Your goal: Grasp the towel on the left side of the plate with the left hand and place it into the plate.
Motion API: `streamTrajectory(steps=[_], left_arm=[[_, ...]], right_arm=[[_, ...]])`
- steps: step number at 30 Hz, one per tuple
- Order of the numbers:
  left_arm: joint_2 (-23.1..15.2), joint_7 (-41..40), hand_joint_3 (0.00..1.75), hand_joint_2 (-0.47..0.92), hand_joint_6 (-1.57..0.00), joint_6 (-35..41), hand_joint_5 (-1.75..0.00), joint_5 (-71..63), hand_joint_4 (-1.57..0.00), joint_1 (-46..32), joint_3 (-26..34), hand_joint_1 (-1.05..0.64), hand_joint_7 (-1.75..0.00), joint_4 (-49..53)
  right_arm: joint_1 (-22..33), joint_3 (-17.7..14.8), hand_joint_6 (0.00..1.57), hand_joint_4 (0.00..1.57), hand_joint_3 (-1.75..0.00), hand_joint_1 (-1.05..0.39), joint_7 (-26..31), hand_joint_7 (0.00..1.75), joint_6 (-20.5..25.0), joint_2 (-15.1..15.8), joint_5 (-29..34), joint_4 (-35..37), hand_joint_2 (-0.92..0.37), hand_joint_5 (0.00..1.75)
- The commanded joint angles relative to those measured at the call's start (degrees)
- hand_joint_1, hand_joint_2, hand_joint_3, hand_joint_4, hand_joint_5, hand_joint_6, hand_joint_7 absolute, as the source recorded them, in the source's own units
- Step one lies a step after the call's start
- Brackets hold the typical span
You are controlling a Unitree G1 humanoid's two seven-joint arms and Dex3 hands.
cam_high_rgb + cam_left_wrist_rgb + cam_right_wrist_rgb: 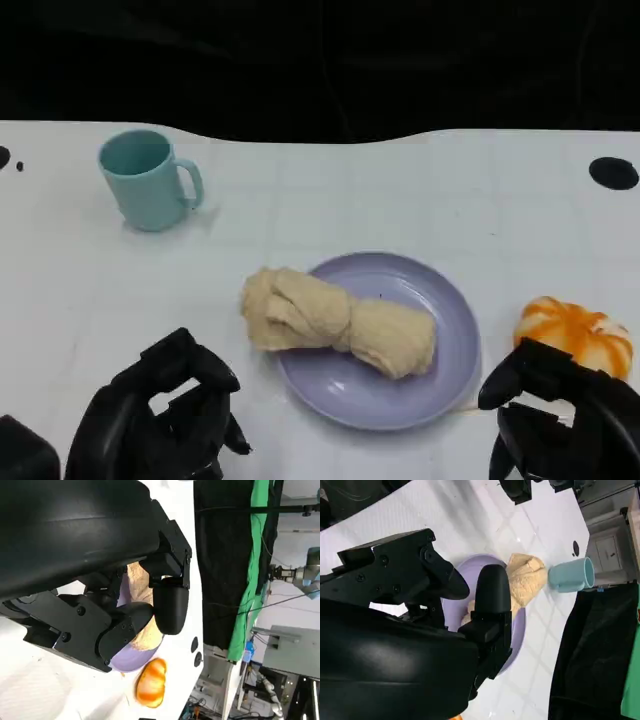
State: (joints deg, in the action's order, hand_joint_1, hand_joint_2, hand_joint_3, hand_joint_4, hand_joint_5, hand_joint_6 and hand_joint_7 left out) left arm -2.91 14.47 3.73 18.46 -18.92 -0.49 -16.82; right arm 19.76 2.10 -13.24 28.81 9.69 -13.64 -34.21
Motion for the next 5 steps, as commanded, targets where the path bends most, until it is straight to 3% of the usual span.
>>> streamTrajectory(steps=[1,5], left_arm=[[-0.3,0.5,1.12,0.59,-0.62,0.3,-1.75,0.5,-0.74,-1.0,0.0,-0.18,-1.56,-1.1],[-0.4,0.2,1.08,0.61,-0.63,-0.8,-1.75,-0.5,-0.73,-1.5,-0.1,-0.18,-1.55,-1.3]], right_arm=[[0.6,-0.2,0.46,0.64,-1.04,-0.05,-0.2,1.64,-0.6,0.7,0.0,-0.3,-0.73,1.75],[1.0,0.2,0.46,0.64,-1.04,-0.05,0.0,1.64,-1.1,0.8,0.6,-0.6,-0.72,1.75]])
